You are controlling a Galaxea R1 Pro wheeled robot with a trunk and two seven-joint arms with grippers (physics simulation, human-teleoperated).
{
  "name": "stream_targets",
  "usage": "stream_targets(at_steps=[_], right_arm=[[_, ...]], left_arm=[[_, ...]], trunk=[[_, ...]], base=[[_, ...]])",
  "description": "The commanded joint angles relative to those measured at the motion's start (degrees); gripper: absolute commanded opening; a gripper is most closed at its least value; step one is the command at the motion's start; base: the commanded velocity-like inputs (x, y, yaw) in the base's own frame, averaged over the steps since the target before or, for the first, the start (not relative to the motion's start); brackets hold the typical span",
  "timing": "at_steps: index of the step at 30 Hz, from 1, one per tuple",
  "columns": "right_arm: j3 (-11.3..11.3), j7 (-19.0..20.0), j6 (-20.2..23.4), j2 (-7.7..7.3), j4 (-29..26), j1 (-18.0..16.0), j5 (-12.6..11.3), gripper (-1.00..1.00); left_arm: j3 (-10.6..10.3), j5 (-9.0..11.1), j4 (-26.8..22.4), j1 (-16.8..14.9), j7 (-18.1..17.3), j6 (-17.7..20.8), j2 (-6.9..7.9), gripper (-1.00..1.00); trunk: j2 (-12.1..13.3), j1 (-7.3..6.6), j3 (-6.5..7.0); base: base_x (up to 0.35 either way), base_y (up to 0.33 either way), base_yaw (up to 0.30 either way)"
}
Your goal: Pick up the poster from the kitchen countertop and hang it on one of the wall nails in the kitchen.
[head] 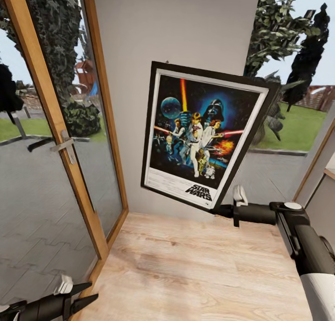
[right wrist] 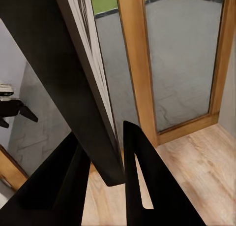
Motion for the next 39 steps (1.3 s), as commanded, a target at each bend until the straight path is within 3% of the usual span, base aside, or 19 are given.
stream_targets(at_steps=[1, 6, 11, 14, 19, 35, 36, 37, 39], right_arm=[[0.27, 0.41, 1.03, 0.01, -0.05, -0.55, 0.46, -1.00], [2.84, 0.43, 2.04, -0.07, -0.02, -2.95, 0.99, -1.00], [4.08, 0.60, 5.31, -0.13, 0.06, -6.16, 2.87, -1.00], [5.72, 0.61, 5.88, -0.11, 0.29, -7.58, 3.77, -1.00], [6.81, 0.45, 6.34, 0.01, 1.02, -9.26, 6.79, -1.00], [7.14, 0.54, 6.50, 0.21, 5.35, -12.09, 7.55, -1.00], [7.59, 0.57, 6.50, 0.22, 5.48, -12.24, 7.55, -1.00], [10.52, 0.60, 6.52, 0.22, 5.73, -12.95, 7.56, -1.00], [11.09, 0.60, 6.53, 0.22, 5.78, -13.07, 7.56, -1.00]], left_arm=[[0.02, -0.69, -0.14, -0.05, -0.22, 0.80, 0.00, 1.00], [0.02, -4.18, -0.20, -0.05, -0.22, 1.26, -0.01, 1.00], [0.56, -5.65, 1.68, -0.05, -0.24, 1.06, 0.28, 1.00], [0.63, -5.80, 5.32, -0.05, -0.28, 0.65, 0.78, 1.00], [0.65, -5.86, 6.74, -0.05, -0.30, 0.31, 0.97, 1.00], [0.66, -5.87, 6.96, -0.05, -0.30, 0.26, 1.06, 1.00], [0.66, -5.87, 6.96, -0.05, -0.30, 0.26, 1.06, 1.00], [0.66, -5.87, 6.96, -0.05, -0.30, 0.25, 1.06, 1.00], [0.66, -5.87, 6.96, -0.05, -0.30, 0.26, 1.06, 1.00]], trunk=[[-0.14, 0.04, -0.14], [-0.14, 0.04, -0.14], [-0.14, 0.04, -0.14], [-0.14, 0.04, -0.14], [-0.14, 0.04, -0.14], [-0.14, 0.04, -0.14], [-0.14, 0.04, -0.14], [-0.14, 0.04, -0.14], [-0.14, 0.04, -0.14]], base=[[0.000, 0.000, 0.000], [0.000, 0.000, 0.000], [0.000, 0.000, 0.000], [0.000, 0.000, 0.000], [0.000, 0.000, 0.000], [0.000, 0.000, 0.000], [0.000, 0.000, 0.000], [0.000, 0.000, 0.000], [0.000, 0.000, 0.000]])
